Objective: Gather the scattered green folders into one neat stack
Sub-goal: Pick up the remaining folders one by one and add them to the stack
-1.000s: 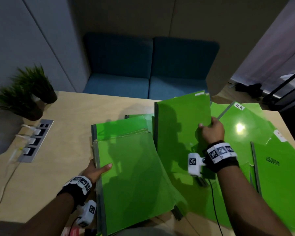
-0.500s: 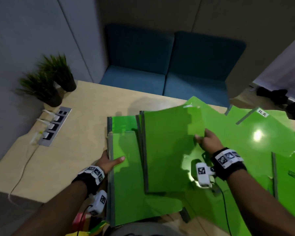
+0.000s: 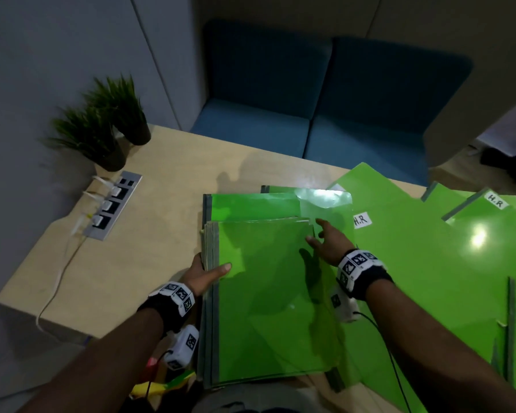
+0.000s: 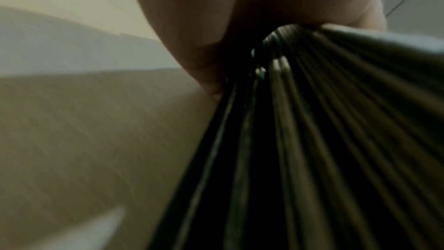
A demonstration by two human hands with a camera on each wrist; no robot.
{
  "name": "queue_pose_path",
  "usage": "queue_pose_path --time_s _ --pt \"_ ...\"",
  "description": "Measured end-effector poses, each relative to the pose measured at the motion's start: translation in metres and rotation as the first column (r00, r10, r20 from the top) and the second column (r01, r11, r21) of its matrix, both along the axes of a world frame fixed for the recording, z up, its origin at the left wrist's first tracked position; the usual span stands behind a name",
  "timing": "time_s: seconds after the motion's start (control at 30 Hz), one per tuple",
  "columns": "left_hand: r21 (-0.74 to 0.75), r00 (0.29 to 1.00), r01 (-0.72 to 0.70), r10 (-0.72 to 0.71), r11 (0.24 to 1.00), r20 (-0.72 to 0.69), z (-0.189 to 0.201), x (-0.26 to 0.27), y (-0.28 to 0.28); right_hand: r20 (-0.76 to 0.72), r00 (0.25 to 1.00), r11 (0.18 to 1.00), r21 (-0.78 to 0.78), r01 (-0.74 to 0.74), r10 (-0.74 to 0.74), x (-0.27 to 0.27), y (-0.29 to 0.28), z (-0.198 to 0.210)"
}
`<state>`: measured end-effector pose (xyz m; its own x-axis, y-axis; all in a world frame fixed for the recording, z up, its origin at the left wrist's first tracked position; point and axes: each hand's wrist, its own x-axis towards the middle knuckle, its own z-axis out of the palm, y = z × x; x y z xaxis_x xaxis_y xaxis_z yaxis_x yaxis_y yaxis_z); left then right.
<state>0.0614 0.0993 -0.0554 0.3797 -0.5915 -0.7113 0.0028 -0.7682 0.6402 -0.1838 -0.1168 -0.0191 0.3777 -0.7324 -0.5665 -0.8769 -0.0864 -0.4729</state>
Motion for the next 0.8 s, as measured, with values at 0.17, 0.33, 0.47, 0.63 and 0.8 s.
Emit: queue_pose_path --time_s 0.17,0.33,0.47,0.63,0.8 --pt "-0.03 0.998 -0.062 0.062 0.998 -0.017 0.001 -0.002 -0.001 -0.076 0.981 0.984 0.005 -0.178 0.178 0.026 -0.002 -0.005" --pt "-0.04 0.995 -0.093 0.091 0.995 -0.048 -0.008 0.004 0.001 -0.091 0.992 0.996 0.005 -0.092 0.092 0.04 0.01 -0.005" --pt "0.01 0.985 -0.101 0.102 0.995 -0.136 -0.03 0.017 0.005 -0.1 0.992 0.997 -0.025 -0.077 0.074 0.044 0.018 -0.008" --pt "-0.051 0.989 -0.131 0.127 0.99 -0.07 -0.016 0.008 0.0 -0.098 0.992 0.996 -0.039 -0.086 0.082 0.043 0.016 -0.011" --pt "-0.158 0.973 -0.199 0.176 0.967 -0.147 0.0 0.002 0.001 -0.07 0.991 0.992 -0.036 -0.119 0.116 0.038 0.021 -0.009"
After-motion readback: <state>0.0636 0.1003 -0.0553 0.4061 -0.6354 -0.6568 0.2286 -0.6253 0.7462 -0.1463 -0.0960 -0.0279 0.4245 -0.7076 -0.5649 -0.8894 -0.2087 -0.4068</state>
